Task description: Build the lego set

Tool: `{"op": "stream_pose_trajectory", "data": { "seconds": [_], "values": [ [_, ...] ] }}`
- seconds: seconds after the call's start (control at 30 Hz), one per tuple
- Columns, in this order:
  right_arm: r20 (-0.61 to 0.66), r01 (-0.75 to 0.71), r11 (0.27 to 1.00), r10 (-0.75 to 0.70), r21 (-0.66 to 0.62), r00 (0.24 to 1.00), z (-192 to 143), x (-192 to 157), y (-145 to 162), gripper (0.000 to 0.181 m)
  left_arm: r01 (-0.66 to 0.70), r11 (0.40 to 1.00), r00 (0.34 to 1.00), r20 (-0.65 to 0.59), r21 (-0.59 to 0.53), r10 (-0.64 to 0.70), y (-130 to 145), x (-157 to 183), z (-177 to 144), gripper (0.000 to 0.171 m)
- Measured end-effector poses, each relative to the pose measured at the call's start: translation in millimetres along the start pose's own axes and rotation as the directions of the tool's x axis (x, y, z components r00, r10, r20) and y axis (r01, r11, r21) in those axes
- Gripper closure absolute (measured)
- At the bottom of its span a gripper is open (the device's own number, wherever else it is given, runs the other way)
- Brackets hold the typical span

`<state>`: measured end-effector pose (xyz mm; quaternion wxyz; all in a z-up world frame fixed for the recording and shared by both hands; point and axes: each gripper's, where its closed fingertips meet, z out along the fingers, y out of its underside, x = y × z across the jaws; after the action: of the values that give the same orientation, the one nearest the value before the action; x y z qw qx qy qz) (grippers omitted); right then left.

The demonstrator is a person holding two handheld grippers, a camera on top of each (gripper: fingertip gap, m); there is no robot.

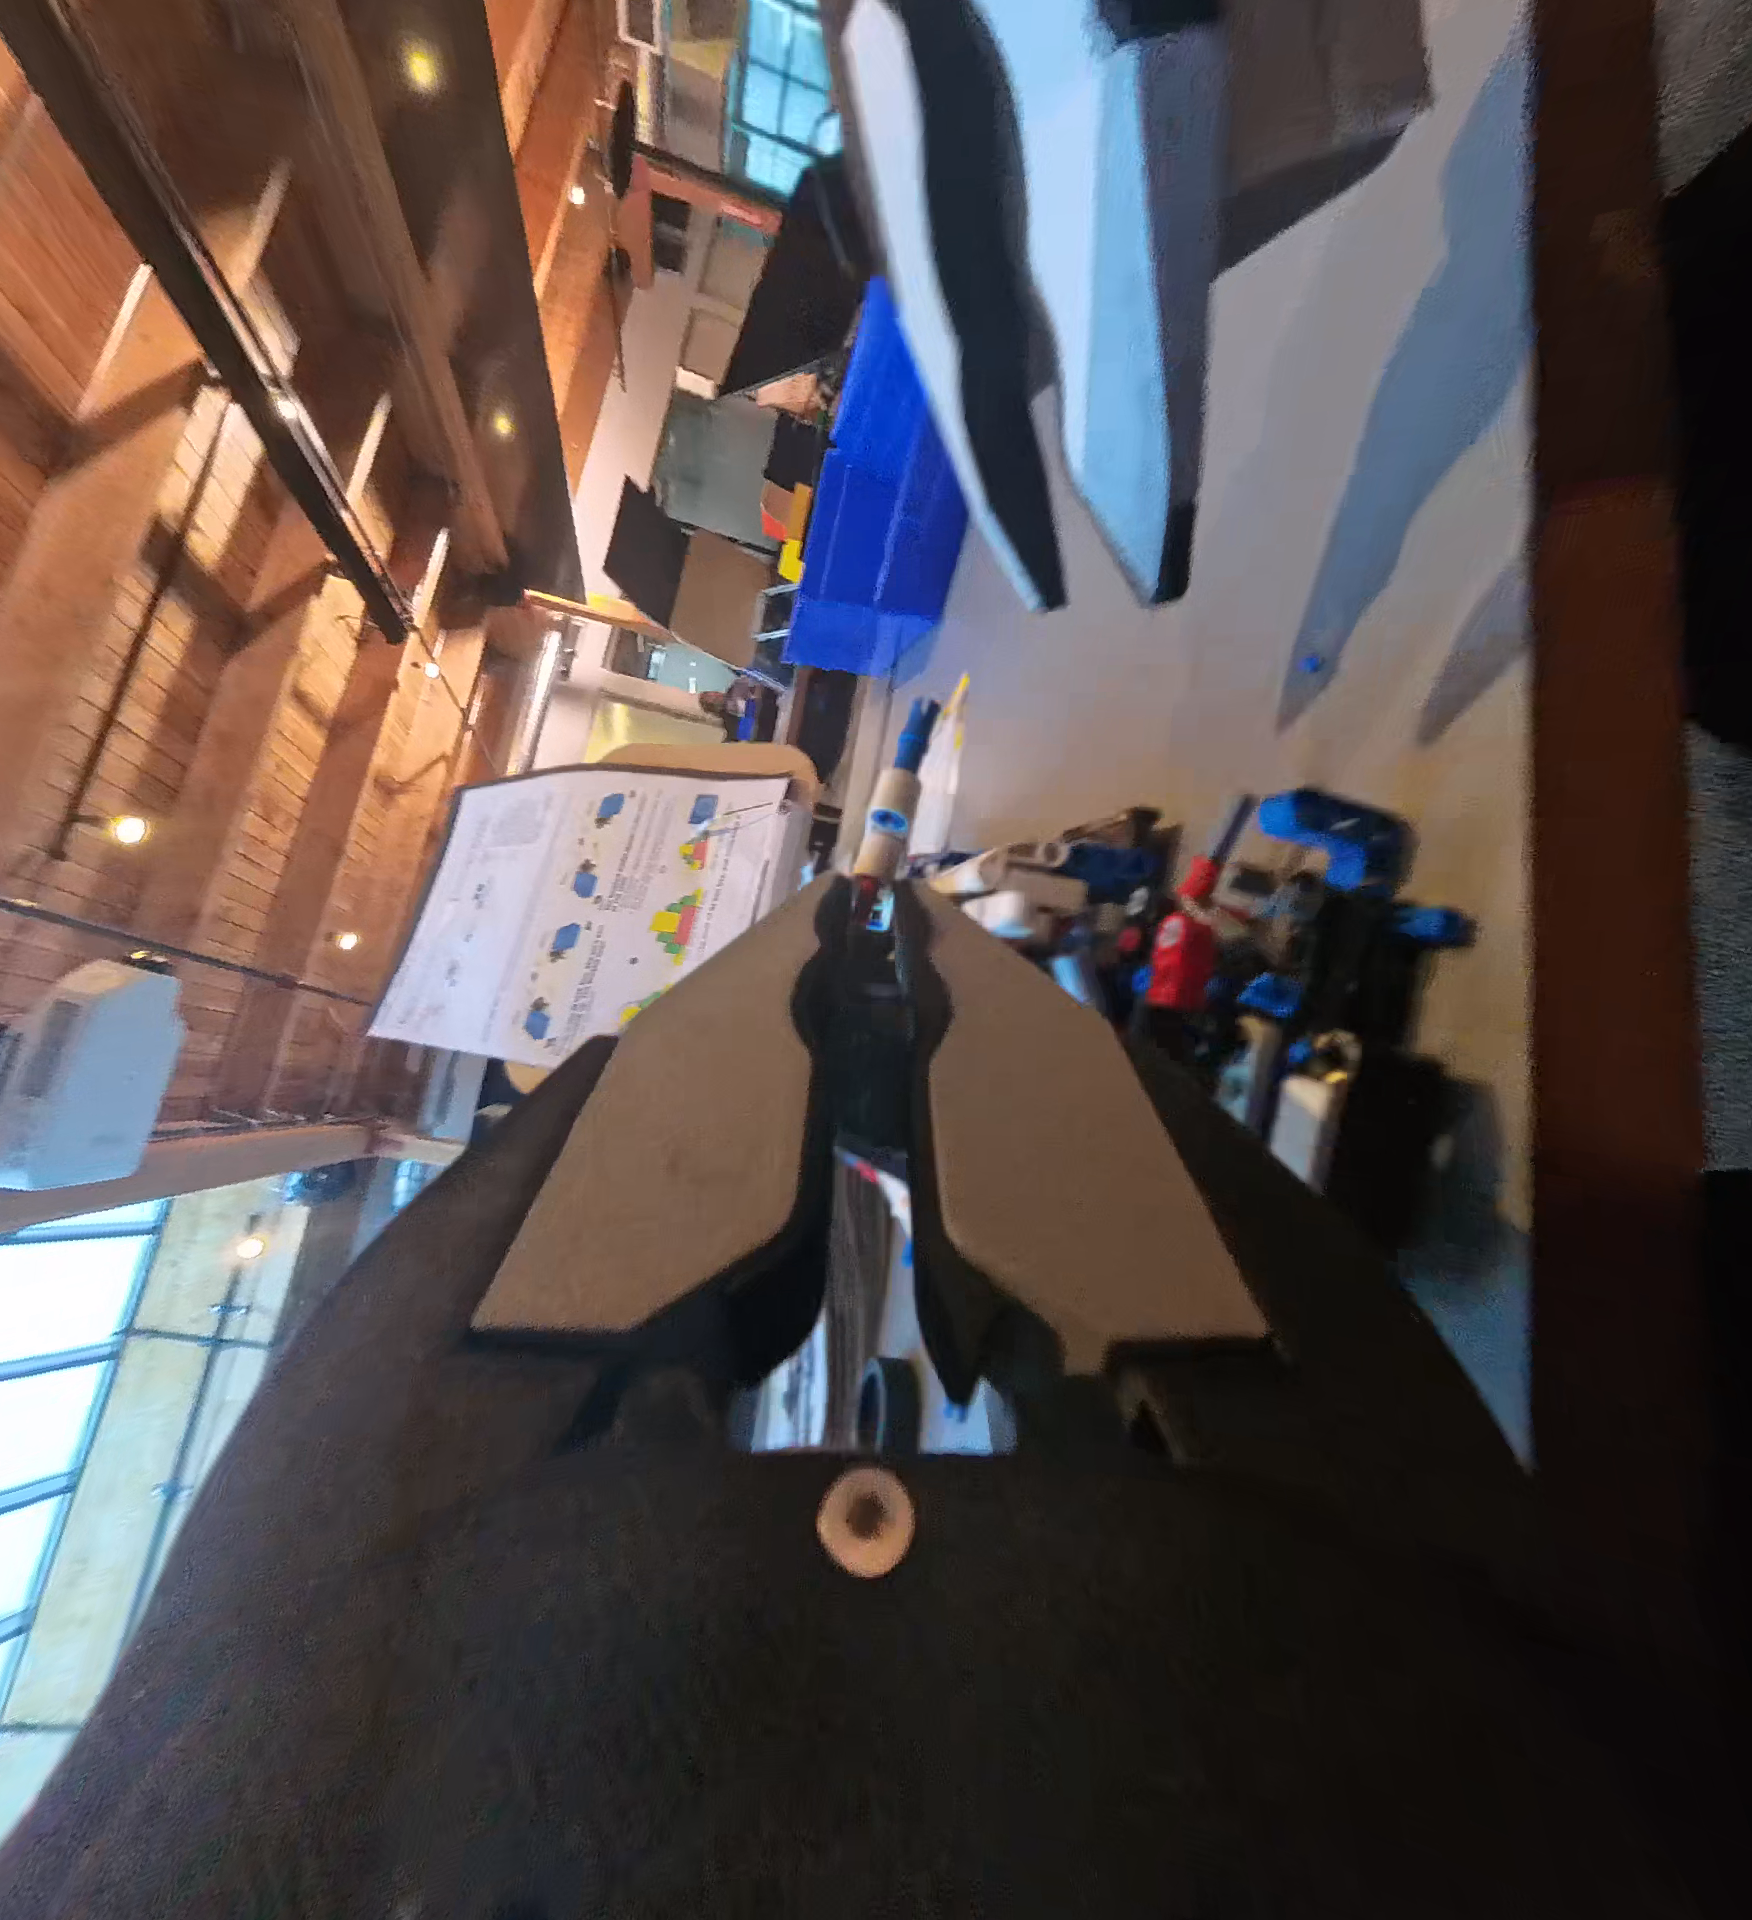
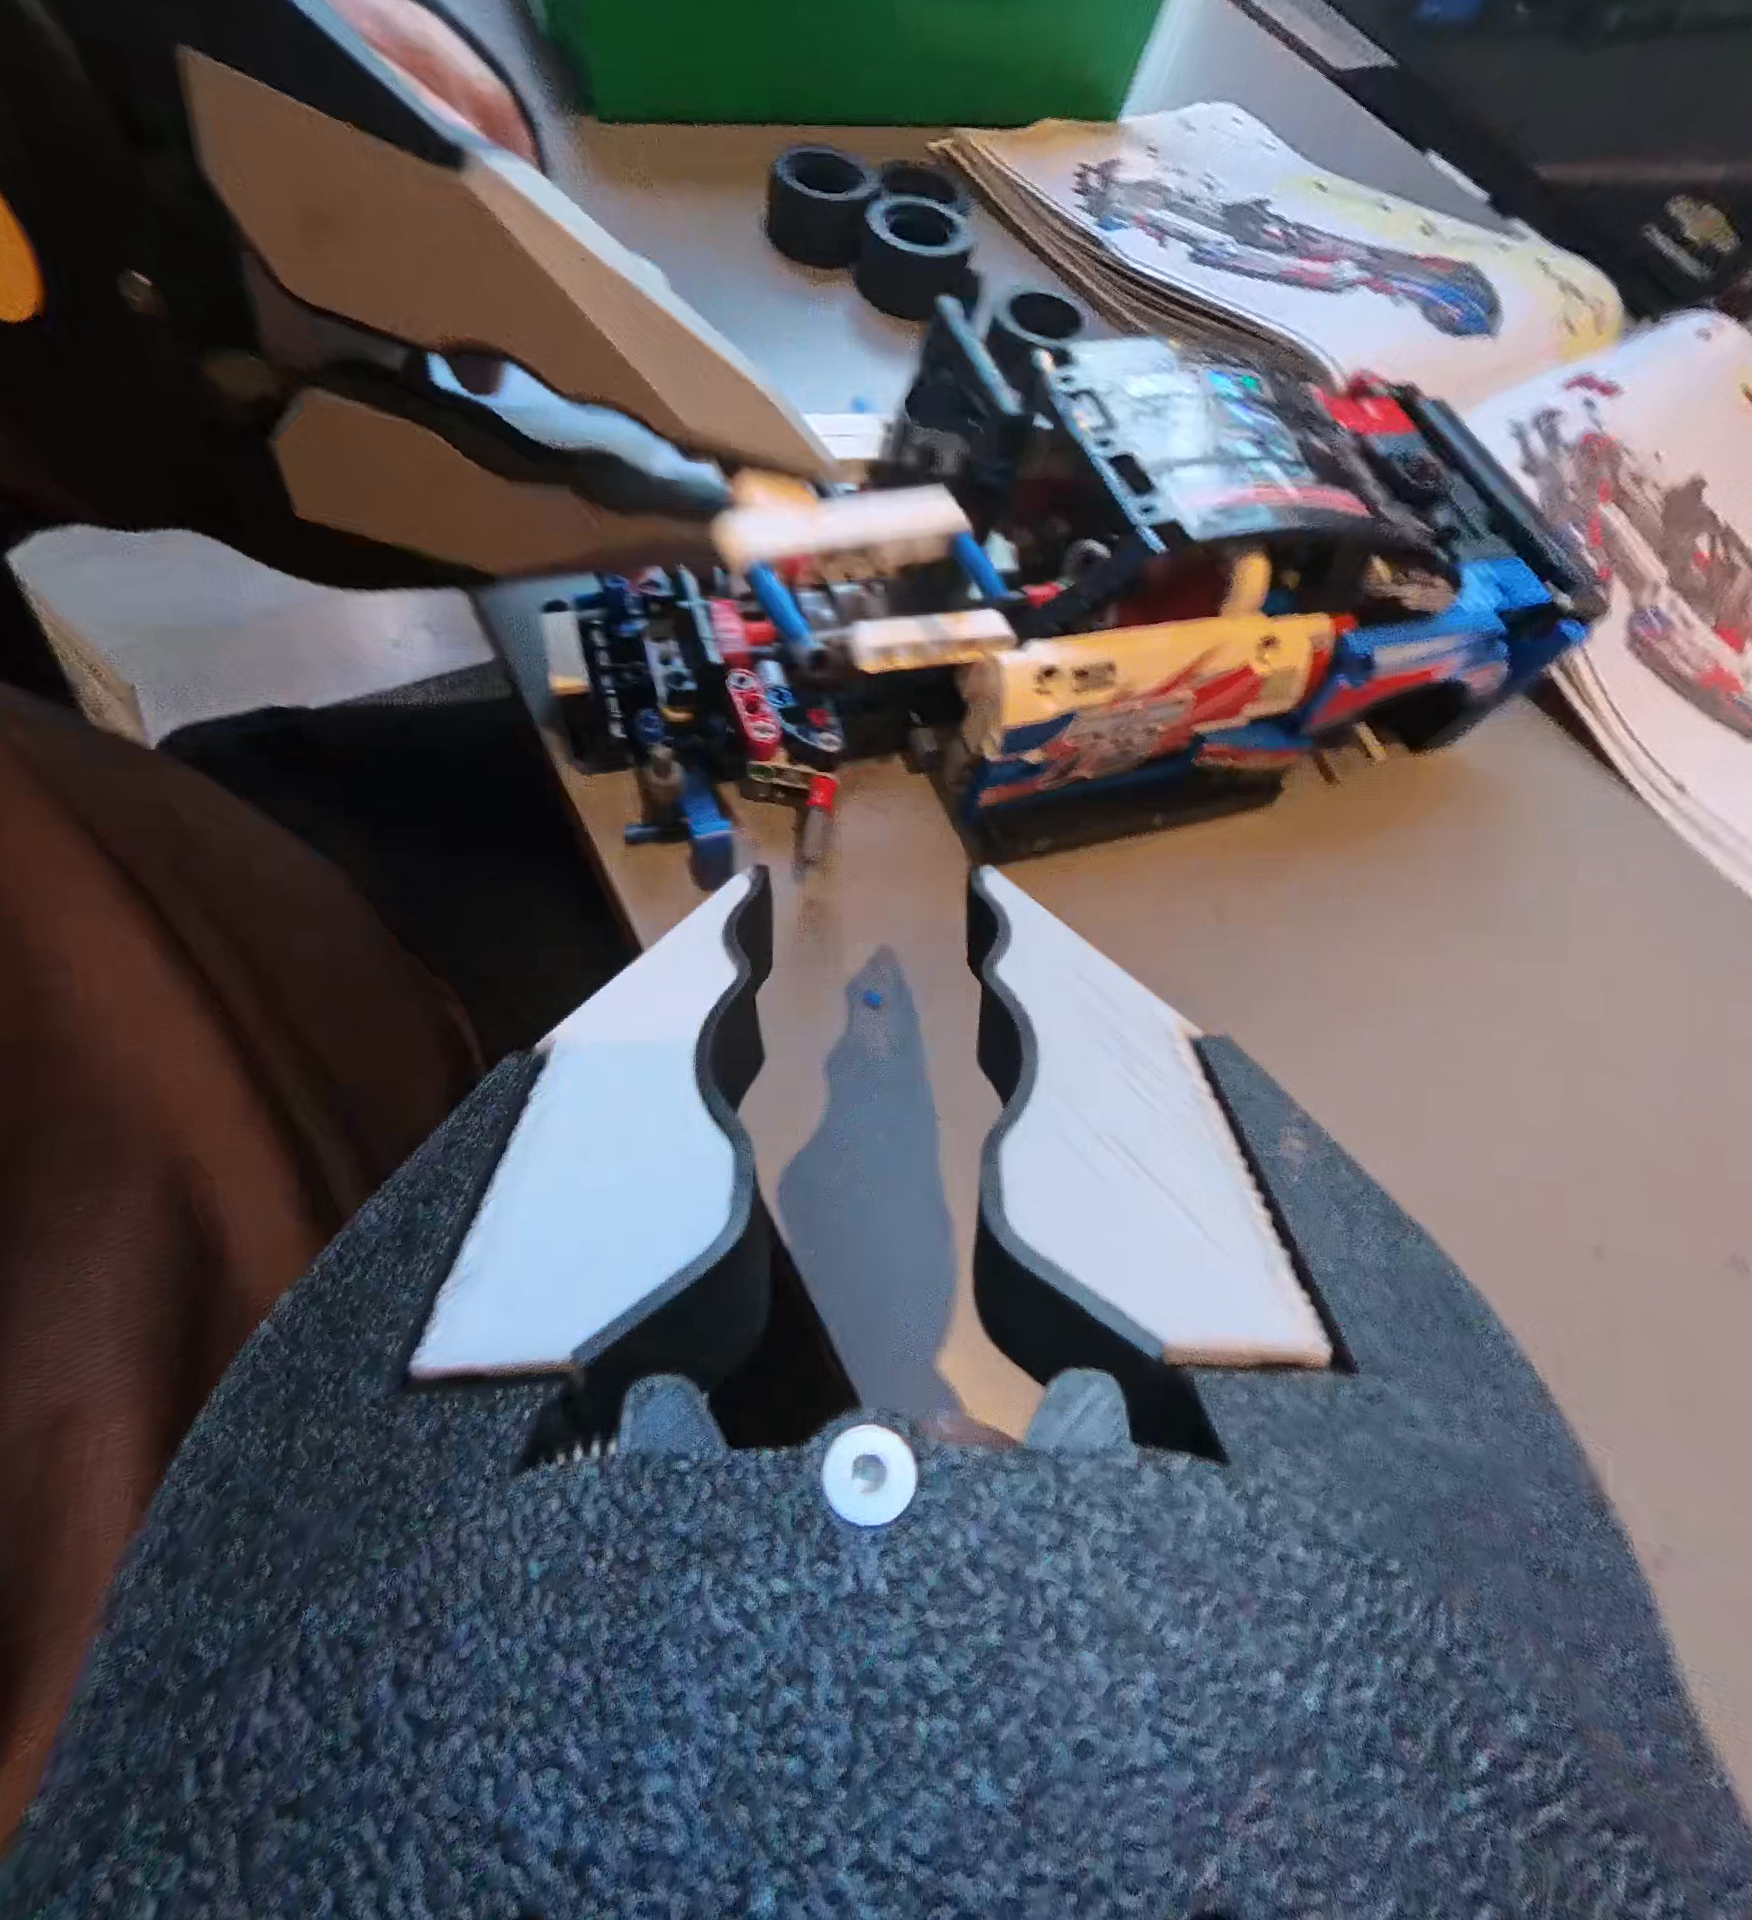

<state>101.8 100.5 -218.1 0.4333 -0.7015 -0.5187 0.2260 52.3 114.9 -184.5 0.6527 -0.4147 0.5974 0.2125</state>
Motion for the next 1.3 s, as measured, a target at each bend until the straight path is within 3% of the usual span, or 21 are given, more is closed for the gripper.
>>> {"op": "stream_pose_trajectory", "data": {
  "seconds": [0.1,0.2,0.27,0.5,0.63,0.87,1.03,1.3],
  "values": [
    [-0.061,-0.076,0.997,0.076,0.003,0.995,-6.5,28.6,12.9,0.139,0.034,0.999,0.995,0.089,-0.012,-0.033,21.1,-26.4,-8.2,0.167],
    [-0.291,-0.078,0.995,0.056,-0.064,0.955,-20.2,80.2,37.4,0.138,0.112,0.993,0.979,0.177,-0.040,-0.103,53.1,-56.1,-23.6,0.167],
    [-0.372,-0.080,0.994,0.045,-0.079,0.927,-26.3,102.1,45.6,0.138,0.145,0.988,0.968,0.214,-0.042,-0.133,70.9,-69.9,-35.9,0.167],
    [-0.509,-0.085,0.996,0.053,-0.040,0.859,-16.9,157.1,39.6,0.144,0.170,0.979,0.963,0.230,-0.109,-0.141,135.0,-71.1,-48.7,0.167],
    [-0.572,-0.036,0.999,0.011,-0.032,0.820,-4.6,171.4,33.5,0.163,0.249,0.964,0.952,0.209,-0.095,-0.225,141.9,-72.4,-49.9,0.167],
    [-0.577,0.074,0.987,-0.142,-0.140,0.804,17.2,172.8,30.9,0.166,0.377,0.923,0.917,0.174,-0.078,-0.359,151.1,-73.5,-48.1,0.167],
    [-0.582,0.087,0.989,-0.142,-0.122,0.801,16.1,172.7,27.4,0.170,0.467,0.880,0.879,0.153,-0.090,-0.451,161.9,-73.0,-45.6,0.167],
    [-0.584,0.094,0.988,-0.149,-0.123,0.798,16.6,173.4,26.5,0.170,0.447,0.889,0.890,0.142,-0.098,-0.432,160.2,-69.5,-45.7,0.167]
  ]
}}
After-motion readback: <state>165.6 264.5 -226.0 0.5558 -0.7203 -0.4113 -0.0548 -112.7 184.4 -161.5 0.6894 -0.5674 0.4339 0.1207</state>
